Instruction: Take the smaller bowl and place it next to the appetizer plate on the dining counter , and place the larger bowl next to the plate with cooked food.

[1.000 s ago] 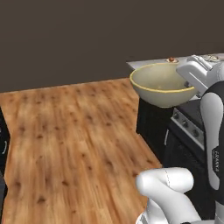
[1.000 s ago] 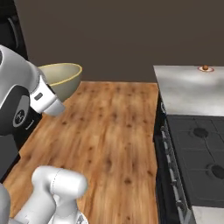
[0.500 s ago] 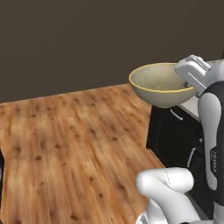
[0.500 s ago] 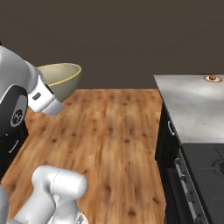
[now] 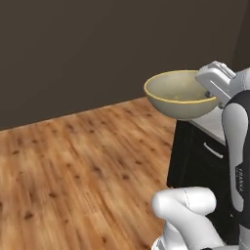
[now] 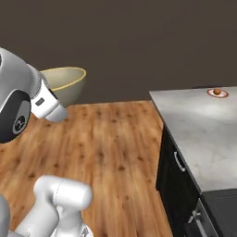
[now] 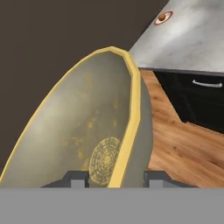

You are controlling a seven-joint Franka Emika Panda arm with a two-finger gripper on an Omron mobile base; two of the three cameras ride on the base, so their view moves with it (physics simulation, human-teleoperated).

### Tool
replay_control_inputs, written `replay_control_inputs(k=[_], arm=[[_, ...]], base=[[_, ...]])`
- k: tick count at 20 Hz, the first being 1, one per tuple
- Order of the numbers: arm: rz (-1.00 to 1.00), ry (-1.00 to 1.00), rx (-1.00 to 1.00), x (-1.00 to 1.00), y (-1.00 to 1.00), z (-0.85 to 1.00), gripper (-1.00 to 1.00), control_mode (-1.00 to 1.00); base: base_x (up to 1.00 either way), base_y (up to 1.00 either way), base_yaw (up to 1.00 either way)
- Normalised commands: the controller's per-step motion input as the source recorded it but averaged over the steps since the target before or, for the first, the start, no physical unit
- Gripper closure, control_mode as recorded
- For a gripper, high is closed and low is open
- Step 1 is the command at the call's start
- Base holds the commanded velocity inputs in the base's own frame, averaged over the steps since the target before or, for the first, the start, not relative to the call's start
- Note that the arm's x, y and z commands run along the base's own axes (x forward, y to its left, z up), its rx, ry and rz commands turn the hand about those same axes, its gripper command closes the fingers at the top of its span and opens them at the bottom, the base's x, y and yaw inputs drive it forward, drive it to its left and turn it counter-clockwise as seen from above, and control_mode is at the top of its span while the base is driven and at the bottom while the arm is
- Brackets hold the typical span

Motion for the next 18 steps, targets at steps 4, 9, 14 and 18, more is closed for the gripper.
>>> replay_control_inputs(k=[4,9,14,18], arm=[[0.0,0.0,0.0,0.0,0.0,0.0,1.0,1.0],[0.0,0.0,0.0,0.0,0.0,0.0,1.0,1.0],[0.0,0.0,0.0,0.0,0.0,0.0,1.0,1.0],[0.0,0.0,0.0,0.0,0.0,0.0,1.0,1.0]], base=[[1.0,0.35,-0.29],[1.0,0.49,-0.32],[0.99,0.4,-0.36],[0.95,0.43,-0.37]])
